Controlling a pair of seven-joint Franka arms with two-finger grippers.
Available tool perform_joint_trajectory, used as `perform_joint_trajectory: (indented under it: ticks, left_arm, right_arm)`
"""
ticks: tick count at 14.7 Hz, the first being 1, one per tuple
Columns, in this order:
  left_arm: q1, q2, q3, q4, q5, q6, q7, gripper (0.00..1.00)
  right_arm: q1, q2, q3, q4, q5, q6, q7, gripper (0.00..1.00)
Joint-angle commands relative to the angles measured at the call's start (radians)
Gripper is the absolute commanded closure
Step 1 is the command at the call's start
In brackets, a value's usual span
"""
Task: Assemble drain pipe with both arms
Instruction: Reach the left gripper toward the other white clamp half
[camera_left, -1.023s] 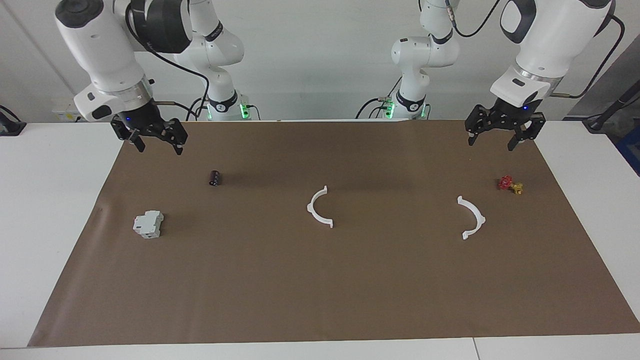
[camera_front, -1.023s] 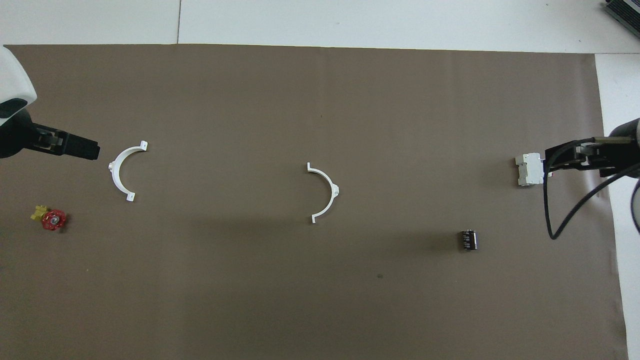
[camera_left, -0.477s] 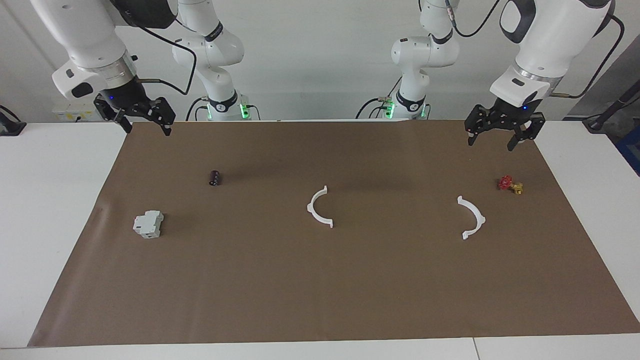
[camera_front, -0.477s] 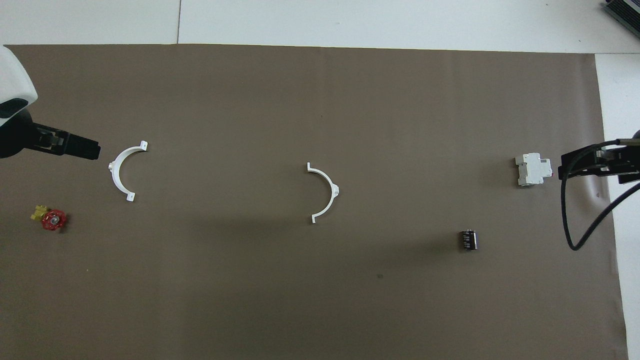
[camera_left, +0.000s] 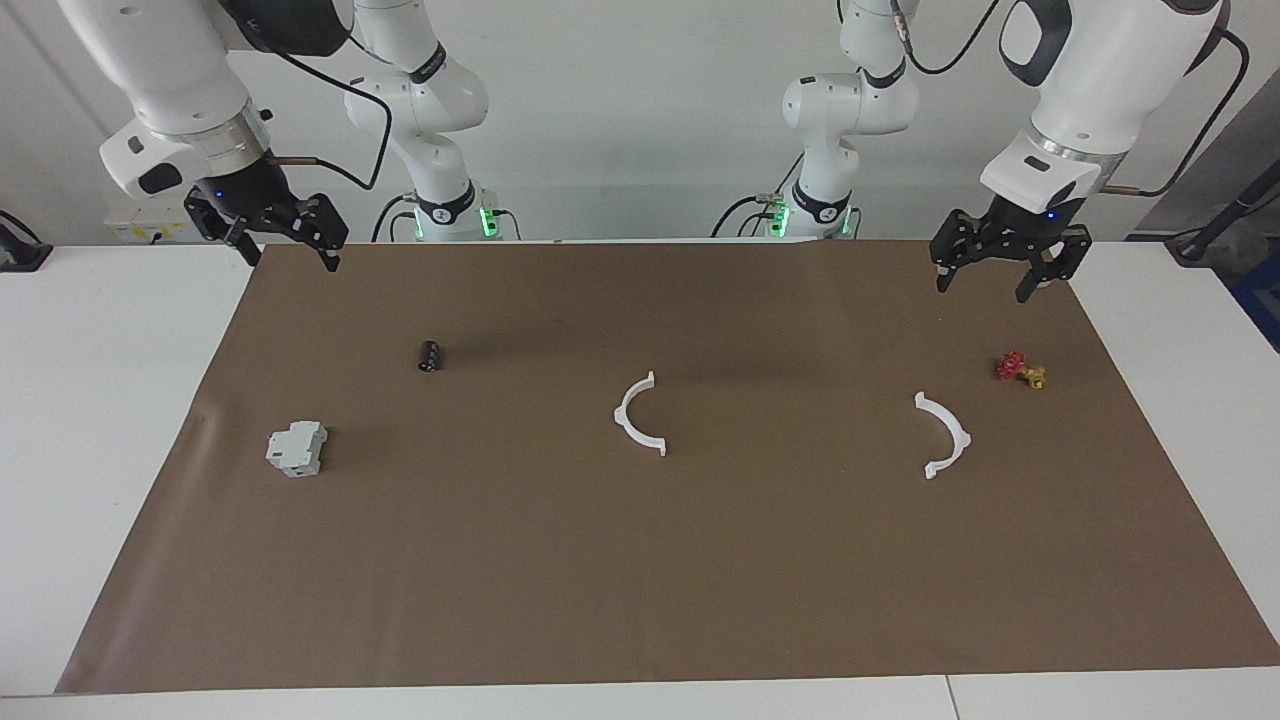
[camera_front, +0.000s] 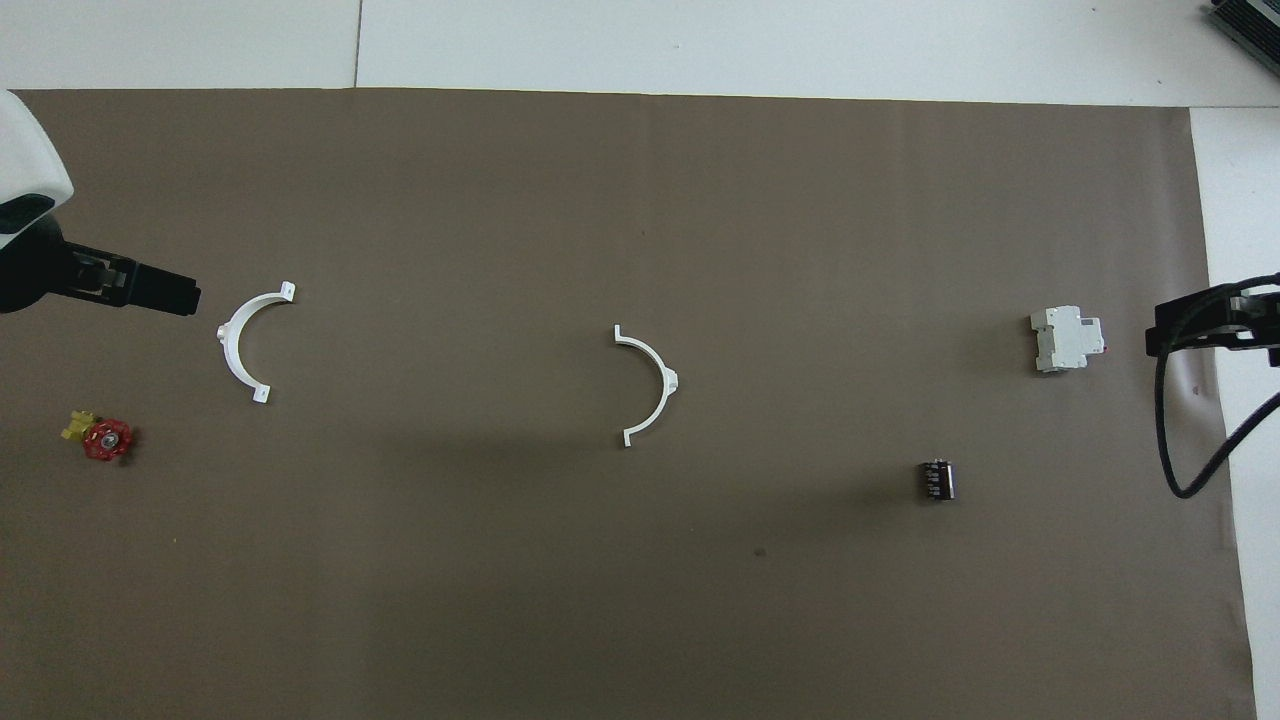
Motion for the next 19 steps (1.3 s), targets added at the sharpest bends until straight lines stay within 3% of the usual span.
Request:
perform_joint_trajectory:
  ticks: [1, 4, 7, 14, 16, 19]
  left_arm:
    - [-0.004, -0.023, 0.007, -0.026, -0.009, 0.022, 0.005, 0.0]
    - [0.006, -0.024, 0.012, -0.029, -0.009, 0.005, -0.006, 0.0]
    - [0.009, -0.038, 0.017, -0.032, -0.009, -0.02, -0.141, 0.0]
    - [0.043, -0.047, 0.02, -0.06, -0.009, 0.014, -0.158, 0.0]
    - [0.055, -0.081, 0.017, -0.145, -0.011, 0.092, -0.193, 0.0]
    - [0.046, -0.145, 0.017, -0.374, -0.011, 0.326, -0.239, 0.0]
  right_arm:
    - [-0.019, 0.003, 0.008, 0.011, 0.009, -0.024, -0.03, 0.0]
    - [-0.016, 0.001, 0.008, 0.007, 0.012, -0.021, -0.027, 0.0]
    - [-0.014, -0.002, 0.009, 0.004, 0.014, -0.029, -0.024, 0.0]
    - [-0.005, -0.008, 0.012, 0.004, 0.018, -0.023, -0.029, 0.0]
    - [-0.005, -0.008, 0.012, 0.004, 0.018, -0.021, -0.029, 0.0]
    - [-0.003, -0.008, 0.012, 0.004, 0.018, -0.023, -0.029, 0.0]
